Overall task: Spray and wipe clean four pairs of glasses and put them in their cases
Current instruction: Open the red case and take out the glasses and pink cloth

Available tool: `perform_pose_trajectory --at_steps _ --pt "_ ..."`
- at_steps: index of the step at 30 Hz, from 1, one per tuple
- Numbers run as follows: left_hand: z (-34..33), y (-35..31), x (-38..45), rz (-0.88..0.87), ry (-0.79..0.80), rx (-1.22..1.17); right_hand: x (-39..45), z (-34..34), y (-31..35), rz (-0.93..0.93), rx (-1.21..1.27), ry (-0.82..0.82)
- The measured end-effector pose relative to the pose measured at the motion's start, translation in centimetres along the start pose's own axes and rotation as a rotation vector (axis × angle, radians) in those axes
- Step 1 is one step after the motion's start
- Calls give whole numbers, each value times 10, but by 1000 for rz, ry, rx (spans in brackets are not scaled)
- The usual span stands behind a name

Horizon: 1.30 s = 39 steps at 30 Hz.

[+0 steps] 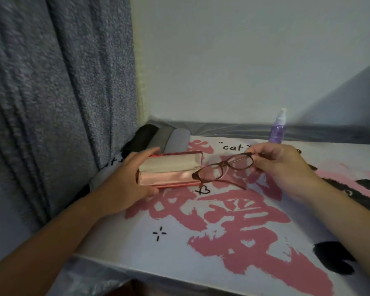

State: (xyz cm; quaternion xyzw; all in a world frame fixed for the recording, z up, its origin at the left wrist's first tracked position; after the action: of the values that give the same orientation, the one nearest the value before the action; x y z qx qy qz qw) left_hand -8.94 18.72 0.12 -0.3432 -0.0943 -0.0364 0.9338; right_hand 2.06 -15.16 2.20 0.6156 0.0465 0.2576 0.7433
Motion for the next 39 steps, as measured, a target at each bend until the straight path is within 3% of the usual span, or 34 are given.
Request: perform_pose_trajectory --at_steps 3,10,13,15,17,21,27,33,39 --pt "22 18 -8 32 -69 43 0 -10 -1 -12 10 56" --pt "25 29 -6 95 -30 134 0 -12 -9 -47 -125 149" --pt "15 7 -12 2 -199 308 0 -14 -6 -52 -9 126" --pt "3 -25 -16 -125 -306 296 1 -13 -6 -52 72 80" --pt "-14 -59 -17 -100 -296 75 3 -9 -4 -28 87 21" --pt "-52 -98 -6 279 34 -624 5 -4 -3 -2 160 -31" --pt "-65 -118 15 123 -114 -680 3 5 2 5 244 -53" --pt "-45 -126 20 -107 -53 -512 -1 21 21 132 568 110" --pt "-46 -111 32 -173 -106 -376 -3 43 24 170 496 245"
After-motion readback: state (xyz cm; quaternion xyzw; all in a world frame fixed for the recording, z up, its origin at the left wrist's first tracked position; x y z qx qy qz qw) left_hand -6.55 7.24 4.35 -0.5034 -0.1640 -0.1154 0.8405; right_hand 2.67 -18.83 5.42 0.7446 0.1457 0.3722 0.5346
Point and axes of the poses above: each hand's wrist, its own x-axis towards the middle knuckle, its own z-axis out of the back of the hand, y = z × x, the point moved 1 cm from there along x, towards the middle knuckle, and after that the axes turned 5 degrees about y, right-handed, at the moved point
